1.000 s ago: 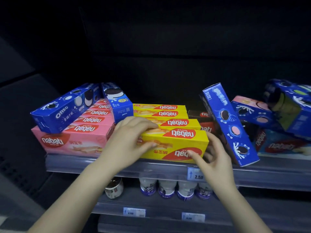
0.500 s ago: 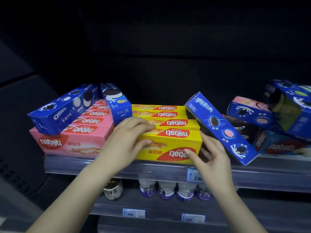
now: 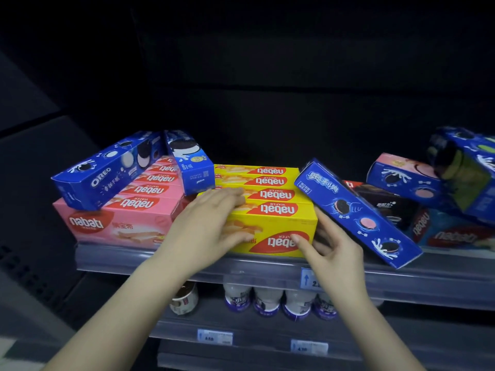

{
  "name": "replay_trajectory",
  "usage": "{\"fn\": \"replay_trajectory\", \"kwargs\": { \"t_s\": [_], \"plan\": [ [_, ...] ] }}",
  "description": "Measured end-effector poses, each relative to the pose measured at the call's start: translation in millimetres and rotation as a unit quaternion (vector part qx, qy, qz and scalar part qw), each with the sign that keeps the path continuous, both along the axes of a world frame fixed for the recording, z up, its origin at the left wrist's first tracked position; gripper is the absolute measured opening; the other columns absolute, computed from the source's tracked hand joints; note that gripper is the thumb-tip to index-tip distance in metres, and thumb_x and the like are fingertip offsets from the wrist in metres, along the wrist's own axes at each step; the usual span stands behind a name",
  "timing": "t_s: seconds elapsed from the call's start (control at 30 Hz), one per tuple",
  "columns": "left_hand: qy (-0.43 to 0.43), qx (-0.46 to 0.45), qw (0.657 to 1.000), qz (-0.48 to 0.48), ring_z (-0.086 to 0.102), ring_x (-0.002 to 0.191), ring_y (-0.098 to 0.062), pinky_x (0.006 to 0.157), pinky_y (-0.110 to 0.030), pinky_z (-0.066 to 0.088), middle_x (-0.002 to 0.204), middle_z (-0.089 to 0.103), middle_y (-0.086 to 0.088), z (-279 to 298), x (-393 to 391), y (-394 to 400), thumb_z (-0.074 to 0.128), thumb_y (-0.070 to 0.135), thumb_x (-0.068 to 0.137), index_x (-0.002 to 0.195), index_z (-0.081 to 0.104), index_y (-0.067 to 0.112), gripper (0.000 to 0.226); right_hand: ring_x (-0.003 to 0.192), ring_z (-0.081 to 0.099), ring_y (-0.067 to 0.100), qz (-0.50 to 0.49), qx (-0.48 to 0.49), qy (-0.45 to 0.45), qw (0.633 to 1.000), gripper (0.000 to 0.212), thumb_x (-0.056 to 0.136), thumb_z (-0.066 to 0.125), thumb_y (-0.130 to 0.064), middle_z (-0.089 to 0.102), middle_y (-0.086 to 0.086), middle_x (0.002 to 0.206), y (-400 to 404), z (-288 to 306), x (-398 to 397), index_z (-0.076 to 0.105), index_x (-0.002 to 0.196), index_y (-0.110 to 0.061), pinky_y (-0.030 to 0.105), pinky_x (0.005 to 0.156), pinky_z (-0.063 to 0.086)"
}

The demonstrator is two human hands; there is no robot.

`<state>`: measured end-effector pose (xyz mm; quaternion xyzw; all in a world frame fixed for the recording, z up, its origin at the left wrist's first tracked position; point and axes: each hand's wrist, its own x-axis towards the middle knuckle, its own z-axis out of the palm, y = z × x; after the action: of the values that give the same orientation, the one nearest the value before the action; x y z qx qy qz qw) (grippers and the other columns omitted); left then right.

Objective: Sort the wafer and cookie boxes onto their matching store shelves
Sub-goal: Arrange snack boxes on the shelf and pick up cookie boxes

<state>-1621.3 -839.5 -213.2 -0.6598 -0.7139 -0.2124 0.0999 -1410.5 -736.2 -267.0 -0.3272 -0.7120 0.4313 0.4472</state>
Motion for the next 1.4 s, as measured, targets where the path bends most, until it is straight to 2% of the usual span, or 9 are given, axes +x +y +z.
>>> {"fn": "replay_trajectory", "kwargs": {
  "t_s": [0.17, 0.3, 0.47, 0.6, 0.77, 0.9, 1.03, 1.17, 1.4],
  "plan": [
    [-0.011, 0.009, 1.0, 0.011, 0.049, 0.13, -0.021, 0.105, -0.039, 0.041, 0.143, 0.051, 0.006, -3, 0, 0, 0.071, 0.041, 0.081, 0.125, 0.056, 0.018, 0.052, 0.113, 0.06, 0.001, 0.017, -0.008, -0.021, 1.0, 0.064, 0.08, 0.075, -0.018, 0.057, -0.01, 0.128, 1, -3, 0, 0.049, 0.137, -0.031, 0.022, 0.089, 0.054],
    [-0.008, 0.006, 1.0, 0.016, 0.048, 0.131, -0.02, 0.105, -0.04, 0.042, 0.144, 0.049, 0.007, -3, 2, 1, 0.068, 0.04, 0.083, 0.125, 0.054, 0.019, 0.049, 0.107, 0.063, -0.001, 0.018, 0.0, -0.048, 0.999, 0.058, 0.081, 0.074, -0.019, 0.059, -0.009, 0.124, 3, -3, -1, 0.054, 0.136, -0.021, 0.02, 0.093, 0.052],
    [-0.01, -0.02, 0.999, 0.034, 0.045, 0.13, -0.017, 0.102, -0.035, 0.038, 0.145, 0.045, 0.01, 0, -5, -6, 0.067, 0.04, 0.084, 0.126, 0.049, 0.02, 0.05, 0.104, 0.062, -0.006, 0.025, 0.005, -0.049, 0.998, 0.058, 0.079, 0.076, -0.016, 0.057, -0.018, 0.113, -5, -3, -8, 0.055, 0.133, -0.023, 0.012, 0.089, 0.05],
    [-0.01, -0.024, 0.999, 0.036, 0.048, 0.129, -0.019, 0.103, -0.038, 0.039, 0.142, 0.049, 0.009, -1, -8, -9, 0.067, 0.04, 0.084, 0.13, 0.049, 0.02, 0.053, 0.109, 0.061, 0.005, 0.029, 0.018, -0.062, 0.997, 0.059, 0.083, 0.073, -0.019, 0.056, -0.013, 0.118, -3, -3, -12, 0.052, 0.138, -0.019, 0.018, 0.094, 0.05],
    [0.014, -0.023, 0.999, 0.041, 0.052, 0.124, -0.02, 0.098, -0.039, 0.041, 0.141, 0.05, 0.006, -2, -5, -12, 0.044, 0.054, 0.084, 0.124, 0.05, 0.019, 0.053, 0.112, 0.06, 0.005, 0.034, 0.016, -0.063, 0.997, 0.062, 0.082, 0.073, -0.023, 0.054, -0.011, 0.122, -3, -5, -11, 0.049, 0.14, -0.018, 0.012, 0.093, 0.047],
    [0.041, -0.034, 0.998, 0.037, 0.053, 0.123, -0.022, 0.101, -0.039, 0.041, 0.14, 0.051, 0.002, 1, 0, -12, 0.038, 0.062, 0.082, 0.123, 0.051, 0.018, 0.061, 0.114, 0.06, 0.003, 0.035, 0.002, -0.025, 0.999, 0.056, 0.083, 0.074, -0.02, 0.055, -0.013, 0.125, -6, -7, -6, 0.054, 0.135, -0.018, 0.023, 0.098, 0.05],
    [-0.006, -0.011, 0.999, 0.034, 0.053, 0.122, -0.018, 0.097, -0.035, 0.044, 0.134, 0.055, 0.006, 16, 14, -1, 0.042, 0.061, 0.082, 0.129, 0.05, 0.025, 0.06, 0.103, 0.065, 0.0, -0.027, 0.086, 0.009, 0.996, 0.035, 0.082, 0.072, -0.017, 0.062, -0.008, 0.115, -10, 7, 15, 0.064, 0.116, -0.023, 0.022, 0.089, 0.054],
    [-0.064, 0.037, 0.997, -0.02, 0.052, 0.119, -0.011, 0.094, -0.032, 0.048, 0.127, 0.057, 0.009, 25, 36, 19, 0.044, 0.055, 0.086, 0.125, 0.051, 0.027, 0.049, 0.095, 0.066, 0.008, -0.114, 0.238, 0.011, 0.965, 0.027, 0.082, 0.069, -0.015, 0.063, -0.006, 0.106, -2, 29, 41, 0.068, 0.108, -0.012, 0.015, 0.084, 0.05],
    [-0.1, 0.099, 0.98, -0.141, 0.055, 0.111, -0.009, 0.09, -0.029, 0.046, 0.118, 0.059, 0.011, 37, 103, 60, 0.058, 0.036, 0.088, 0.119, 0.055, 0.025, 0.033, 0.089, 0.067, 0.019, -0.206, 0.282, 0.034, 0.937, 0.021, 0.082, 0.071, -0.007, 0.065, 0.005, 0.099, 11, 44, 95, 0.067, 0.103, -0.007, 0.025, 0.08, 0.054]
  ]
}}
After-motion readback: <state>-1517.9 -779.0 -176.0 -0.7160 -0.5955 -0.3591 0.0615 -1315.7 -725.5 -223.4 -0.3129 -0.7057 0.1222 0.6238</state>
